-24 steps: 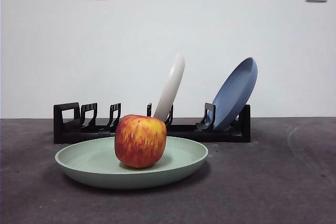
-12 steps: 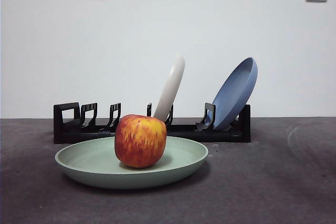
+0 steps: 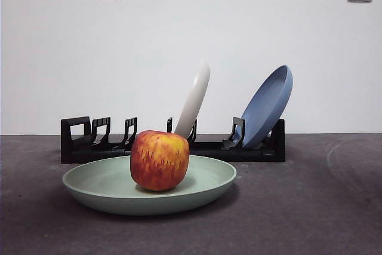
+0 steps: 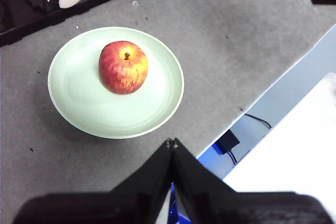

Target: Take the green plate from the plate rack,put the plate on the table,take the apple from the table,put the apple in the plate

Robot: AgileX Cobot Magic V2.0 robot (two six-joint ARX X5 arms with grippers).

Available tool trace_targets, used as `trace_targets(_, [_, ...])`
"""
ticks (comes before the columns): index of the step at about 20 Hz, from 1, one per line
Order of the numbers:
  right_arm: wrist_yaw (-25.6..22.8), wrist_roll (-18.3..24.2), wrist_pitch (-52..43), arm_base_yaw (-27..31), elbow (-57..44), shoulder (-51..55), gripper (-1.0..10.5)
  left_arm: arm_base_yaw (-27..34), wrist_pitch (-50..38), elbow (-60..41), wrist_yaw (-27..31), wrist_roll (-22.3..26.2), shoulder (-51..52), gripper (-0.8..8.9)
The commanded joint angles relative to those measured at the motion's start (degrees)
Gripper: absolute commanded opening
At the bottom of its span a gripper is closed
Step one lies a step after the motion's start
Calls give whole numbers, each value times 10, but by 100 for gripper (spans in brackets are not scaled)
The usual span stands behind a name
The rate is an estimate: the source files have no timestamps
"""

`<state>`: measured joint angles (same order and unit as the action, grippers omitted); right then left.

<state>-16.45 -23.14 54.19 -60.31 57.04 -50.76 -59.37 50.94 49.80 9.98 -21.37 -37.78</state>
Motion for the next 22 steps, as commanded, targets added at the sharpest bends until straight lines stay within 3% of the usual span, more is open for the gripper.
trace_targets(1, [-1,2,-2,-1,-2,0,-17,0,-18,-3,2,9,-3,-9])
trace_targets(14, [-3,-9,-2,0,-2,0,-17,2,-30,-3,2,5,-16,-4])
trace_targets(15, [-3,-9,-2,0,-2,0,-17,12,-27,-3,7,29,-4,-4])
trace_targets(17, [-3,-9,-2,0,-2,0,-17,58,-30,-4,-4,57,29,-4])
trace_targets(18, [-3,-9,-2,0,-2,0,-17,93,-43,-8,-16,45,44,-4])
trace_targets(22, [-3,-9,-2,0,-2,0,-17,291,-179,-85,-106,32,135,-4])
